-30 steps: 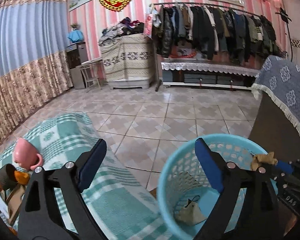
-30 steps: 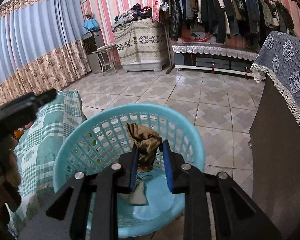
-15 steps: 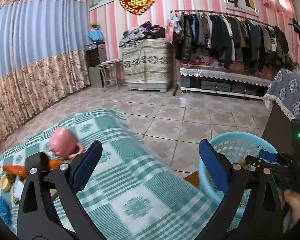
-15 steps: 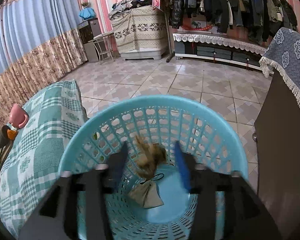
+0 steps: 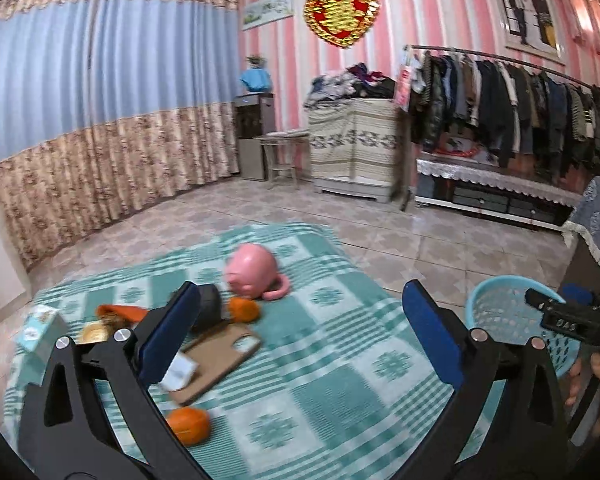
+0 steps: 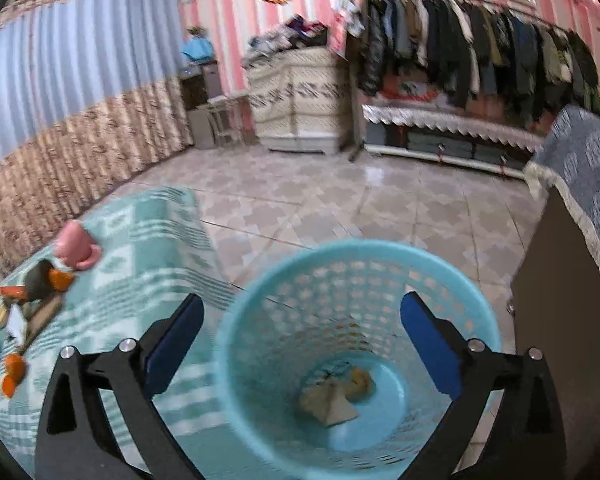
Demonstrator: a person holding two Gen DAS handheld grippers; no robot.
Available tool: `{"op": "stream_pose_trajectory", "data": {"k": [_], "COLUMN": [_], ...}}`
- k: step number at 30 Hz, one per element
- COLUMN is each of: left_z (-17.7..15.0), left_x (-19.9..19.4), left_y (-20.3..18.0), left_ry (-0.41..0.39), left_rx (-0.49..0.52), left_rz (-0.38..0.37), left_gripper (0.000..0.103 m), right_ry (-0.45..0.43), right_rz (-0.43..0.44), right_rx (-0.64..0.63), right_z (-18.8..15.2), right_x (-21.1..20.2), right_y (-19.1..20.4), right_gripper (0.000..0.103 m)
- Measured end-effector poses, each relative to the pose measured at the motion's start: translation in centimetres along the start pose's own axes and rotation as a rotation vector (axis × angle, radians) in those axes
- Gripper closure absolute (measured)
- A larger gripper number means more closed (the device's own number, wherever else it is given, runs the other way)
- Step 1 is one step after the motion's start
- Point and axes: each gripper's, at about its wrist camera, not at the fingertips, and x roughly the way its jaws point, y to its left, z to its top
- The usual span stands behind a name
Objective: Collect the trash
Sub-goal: 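Move both tools back over the table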
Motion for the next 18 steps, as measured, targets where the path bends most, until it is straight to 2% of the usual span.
{"op": "stream_pose_trajectory", "data": {"k": [7,12,18], "left_z": [-0.7,-1.2,-1.9], "left_x": [-3.7,-5.9,-7.5], "left_y": [5.8,9.2,13.0], "left_ry": [0.008,0.0,-0.004], "left_rx": [-0.048,-0.031,-0.075], "left_rz": [0.094,0.191,0.252], "left_gripper": [0.005,0.005,0.005], "right_ry": [-0.035,-0.043,-0.04], "right_rz": [0.121,0.173,0.237], "right_rx": [-0.05,-0.092,-0.15], "right_z": [0.2,-0.4,-0.8], "right_x": [-3.5,-5.1,-5.5], "right_y": [6.7,10.5,15.0], "right_gripper": [0.005,0.005,0.005]}}
